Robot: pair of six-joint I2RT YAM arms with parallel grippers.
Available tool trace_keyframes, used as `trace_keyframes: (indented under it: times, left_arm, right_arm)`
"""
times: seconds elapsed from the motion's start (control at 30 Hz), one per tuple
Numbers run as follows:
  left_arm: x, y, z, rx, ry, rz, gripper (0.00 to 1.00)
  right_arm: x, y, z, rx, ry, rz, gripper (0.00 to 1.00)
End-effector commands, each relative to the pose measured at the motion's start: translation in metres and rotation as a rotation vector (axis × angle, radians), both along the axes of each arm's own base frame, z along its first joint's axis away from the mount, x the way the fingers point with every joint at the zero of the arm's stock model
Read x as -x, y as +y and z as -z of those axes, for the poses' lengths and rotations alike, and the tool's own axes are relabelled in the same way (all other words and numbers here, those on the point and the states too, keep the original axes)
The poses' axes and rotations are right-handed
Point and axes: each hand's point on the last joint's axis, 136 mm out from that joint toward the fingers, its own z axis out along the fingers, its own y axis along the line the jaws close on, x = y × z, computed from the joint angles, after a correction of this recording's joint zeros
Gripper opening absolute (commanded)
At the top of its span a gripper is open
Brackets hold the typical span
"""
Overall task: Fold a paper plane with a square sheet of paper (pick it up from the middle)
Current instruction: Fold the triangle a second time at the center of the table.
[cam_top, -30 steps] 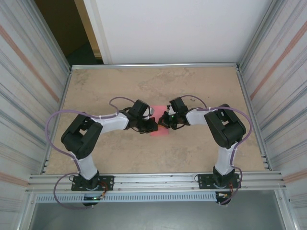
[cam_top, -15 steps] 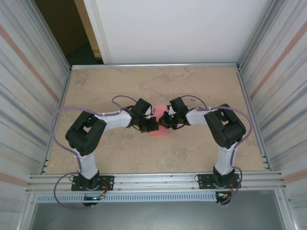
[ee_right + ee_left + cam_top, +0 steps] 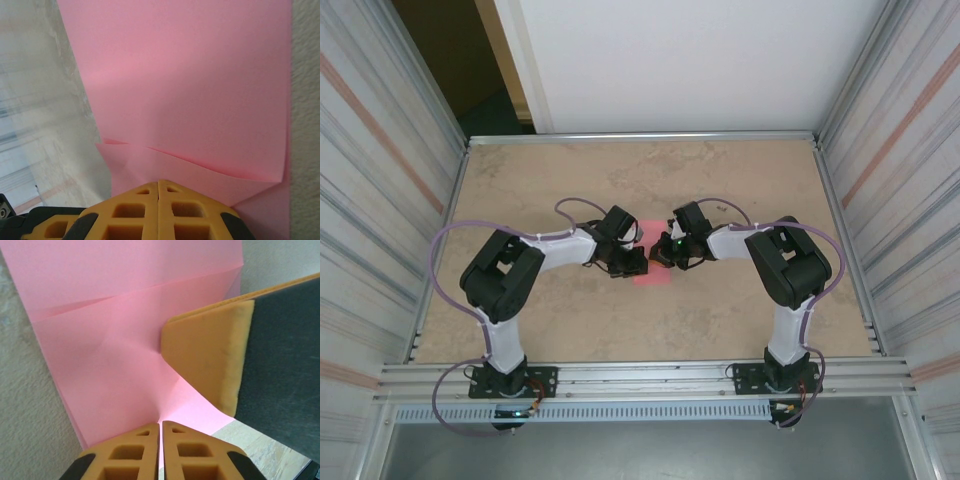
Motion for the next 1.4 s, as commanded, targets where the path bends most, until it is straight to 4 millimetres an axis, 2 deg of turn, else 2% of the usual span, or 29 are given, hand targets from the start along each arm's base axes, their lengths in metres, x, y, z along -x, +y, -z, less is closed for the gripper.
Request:
trace_keyframes:
  times: [0.0,0.7,0.93,1.2,1.37]
  left_arm:
    - [0.0,0.004,0.003,-0.043,-0.007,0.014,0.11]
    - [0.0,0.018,0.006,-0.093,-0.004,0.011,0.07]
    - [0.022,0.028,0.011,-0.108,0.04,0.066,0.05]
    - [0.056,0.053,0.019,-0.178,0.112,0.132,0.04]
    - [0.063,0.072,0.016,-0.248,0.106,0.126,0.04]
  right_arm:
    - [0.042,-0.046,0.07,0.243,0.211,0.058,0.0]
    - [0.044,-0.049,0.075,0.259,0.225,0.059,0.0]
    - [0.045,-0.049,0.076,0.257,0.23,0.058,0.0]
    - [0.045,-0.049,0.078,0.259,0.236,0.056,0.0]
    - [0.044,-0.049,0.078,0.258,0.231,0.054,0.0]
